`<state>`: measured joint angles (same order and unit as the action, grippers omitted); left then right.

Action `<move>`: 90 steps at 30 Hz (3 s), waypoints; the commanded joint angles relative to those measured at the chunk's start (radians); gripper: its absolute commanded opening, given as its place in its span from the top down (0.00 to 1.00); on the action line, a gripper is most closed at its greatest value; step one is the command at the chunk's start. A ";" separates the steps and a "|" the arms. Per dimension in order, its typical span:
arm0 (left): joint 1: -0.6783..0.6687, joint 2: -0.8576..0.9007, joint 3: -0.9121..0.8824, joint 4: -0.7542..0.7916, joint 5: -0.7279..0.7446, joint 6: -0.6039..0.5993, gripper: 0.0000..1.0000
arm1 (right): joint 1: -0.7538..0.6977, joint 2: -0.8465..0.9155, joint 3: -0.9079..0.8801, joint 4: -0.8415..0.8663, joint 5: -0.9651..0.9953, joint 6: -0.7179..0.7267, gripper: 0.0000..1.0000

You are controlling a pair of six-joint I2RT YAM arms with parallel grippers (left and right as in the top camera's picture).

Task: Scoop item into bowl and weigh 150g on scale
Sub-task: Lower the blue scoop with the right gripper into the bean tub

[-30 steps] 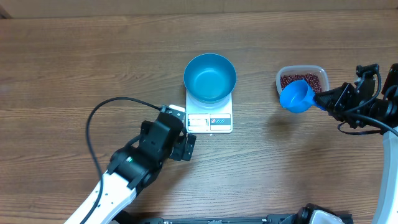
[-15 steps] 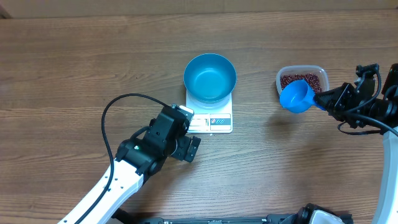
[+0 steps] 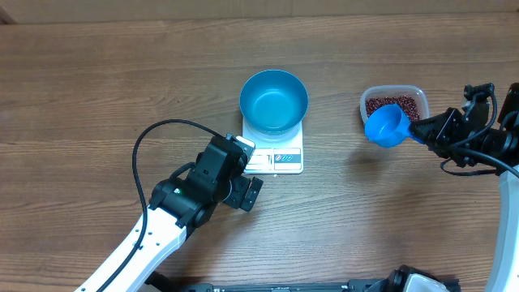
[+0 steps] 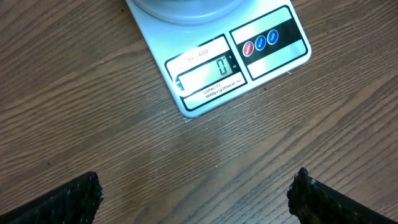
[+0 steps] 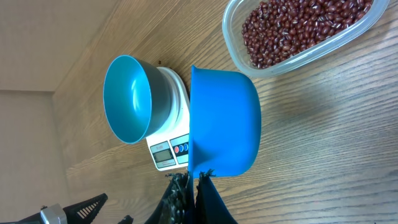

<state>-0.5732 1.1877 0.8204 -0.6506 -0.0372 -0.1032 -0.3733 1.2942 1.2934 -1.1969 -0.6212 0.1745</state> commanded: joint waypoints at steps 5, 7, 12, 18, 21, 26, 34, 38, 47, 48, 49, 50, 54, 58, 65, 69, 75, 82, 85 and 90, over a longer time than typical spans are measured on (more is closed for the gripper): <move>0.006 0.002 0.024 0.000 0.008 0.014 0.01 | -0.004 -0.015 0.026 0.005 0.000 -0.017 0.96; 0.006 0.002 0.024 0.000 0.008 0.014 0.00 | -0.004 -0.015 0.026 0.005 0.000 -0.020 0.96; 0.006 0.002 0.024 0.000 0.008 0.014 0.00 | -0.004 -0.015 0.026 0.004 0.000 -0.020 0.96; 0.006 0.002 0.024 0.000 0.008 0.014 0.01 | -0.004 -0.015 0.026 -0.002 0.000 -0.020 0.96; 0.006 0.002 0.024 0.000 0.008 0.014 0.00 | -0.004 -0.015 0.026 -0.006 0.000 -0.021 0.96; 0.006 0.002 0.024 0.000 0.008 0.014 0.01 | -0.004 -0.016 0.026 -0.013 0.000 -0.028 0.96; 0.006 0.002 0.024 0.000 0.008 0.014 0.00 | -0.004 -0.016 0.026 -0.073 0.000 -0.089 0.96; 0.006 0.002 0.024 0.000 0.008 0.014 0.00 | -0.004 -0.016 0.026 -0.081 0.003 -0.098 0.96; 0.006 0.002 0.024 0.000 0.008 0.014 0.00 | -0.004 -0.016 0.026 -0.072 0.003 -0.098 0.96; 0.006 0.002 0.024 0.000 0.008 0.014 0.00 | -0.004 -0.016 0.026 -0.072 0.003 -0.098 0.96; 0.006 0.002 0.024 0.000 0.008 0.014 0.00 | -0.004 -0.016 0.026 -0.072 0.003 -0.098 0.96; 0.006 0.002 0.024 0.000 0.008 0.014 0.00 | -0.004 -0.016 0.026 -0.072 0.003 -0.098 0.96; 0.006 0.002 0.024 0.000 0.008 0.014 0.00 | -0.004 -0.016 0.026 -0.070 -0.008 -0.097 0.96; 0.006 0.002 0.024 0.000 0.008 0.014 0.00 | -0.004 -0.016 0.026 -0.066 -0.008 -0.098 0.96; 0.006 0.002 0.024 0.000 0.008 0.014 0.00 | -0.004 -0.016 0.027 -0.042 -0.006 -0.105 0.96; 0.006 0.002 0.024 0.000 0.008 0.014 0.01 | 0.013 -0.010 0.060 -0.064 0.084 -0.097 0.96; 0.006 0.002 0.024 0.000 0.008 0.014 0.00 | 0.013 0.081 0.227 -0.130 0.207 -0.097 0.96; 0.006 0.002 0.024 0.000 0.008 0.014 0.00 | 0.013 0.262 0.426 -0.080 0.274 -0.072 0.96; 0.006 0.002 0.024 0.000 0.008 0.014 0.00 | 0.013 0.279 0.435 -0.013 0.305 -0.079 0.96; 0.006 0.002 0.024 0.000 0.008 0.014 0.00 | 0.013 0.279 0.435 0.105 0.365 -0.129 0.96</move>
<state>-0.5732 1.1877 0.8207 -0.6506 -0.0368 -0.1009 -0.3649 1.5860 1.6936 -1.1156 -0.2996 0.0872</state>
